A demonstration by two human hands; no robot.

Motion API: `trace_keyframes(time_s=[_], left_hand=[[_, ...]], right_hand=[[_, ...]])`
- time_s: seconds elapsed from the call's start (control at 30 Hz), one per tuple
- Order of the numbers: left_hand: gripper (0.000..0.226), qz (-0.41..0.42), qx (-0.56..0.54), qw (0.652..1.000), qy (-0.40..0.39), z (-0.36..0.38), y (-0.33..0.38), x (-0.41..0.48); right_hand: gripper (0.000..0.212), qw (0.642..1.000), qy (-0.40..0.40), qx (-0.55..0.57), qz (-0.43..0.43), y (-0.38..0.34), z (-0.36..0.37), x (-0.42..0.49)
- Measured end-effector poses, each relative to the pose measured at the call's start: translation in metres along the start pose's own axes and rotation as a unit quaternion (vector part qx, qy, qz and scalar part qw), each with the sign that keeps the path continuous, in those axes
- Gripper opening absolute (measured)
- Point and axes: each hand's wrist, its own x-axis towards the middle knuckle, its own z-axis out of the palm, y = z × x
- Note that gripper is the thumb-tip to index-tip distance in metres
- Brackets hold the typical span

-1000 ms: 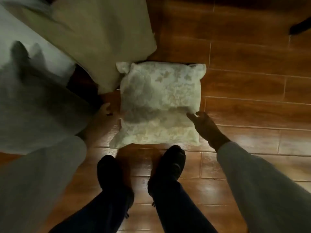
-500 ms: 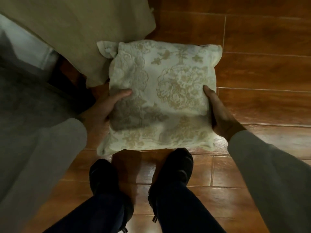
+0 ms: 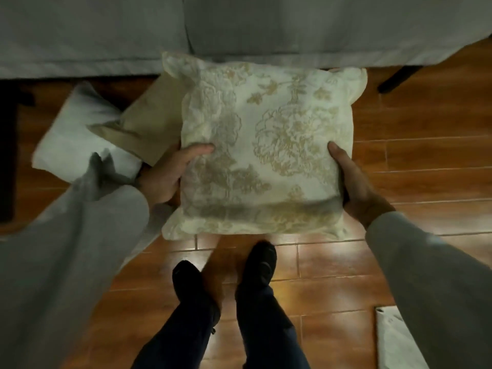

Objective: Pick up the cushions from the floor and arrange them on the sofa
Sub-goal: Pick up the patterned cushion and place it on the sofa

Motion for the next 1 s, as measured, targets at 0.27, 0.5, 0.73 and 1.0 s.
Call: trace_keyframes(time_s=[0.27, 0.5, 0.73, 1.0], left_hand=[[0.018, 0.07, -0.029, 0.997, -0.015, 0.046, 0.181, -0.133], [0.055, 0.185, -0.012, 0.983, 0.014, 0.072, 0.285, -0.163], [0.062, 0.194, 0.005, 0.98, -0.033, 0.093, 0.351, -0.123], [0.08, 0.134, 0.061, 0.988, -0.05, 0.139, 0.43, -0.048]], right_hand=[[0.094, 0.997, 0.055, 0.034, -0.043, -0.169, -0.007, -0.12], [0.102, 0.989, 0.038, 0.053, -0.134, -0.28, -0.009, -0.164], [0.093, 0.985, 0.096, 0.017, -0.14, -0.354, -0.023, -0.145], [0.109, 0.976, 0.151, 0.023, -0.152, -0.417, -0.075, -0.096]])
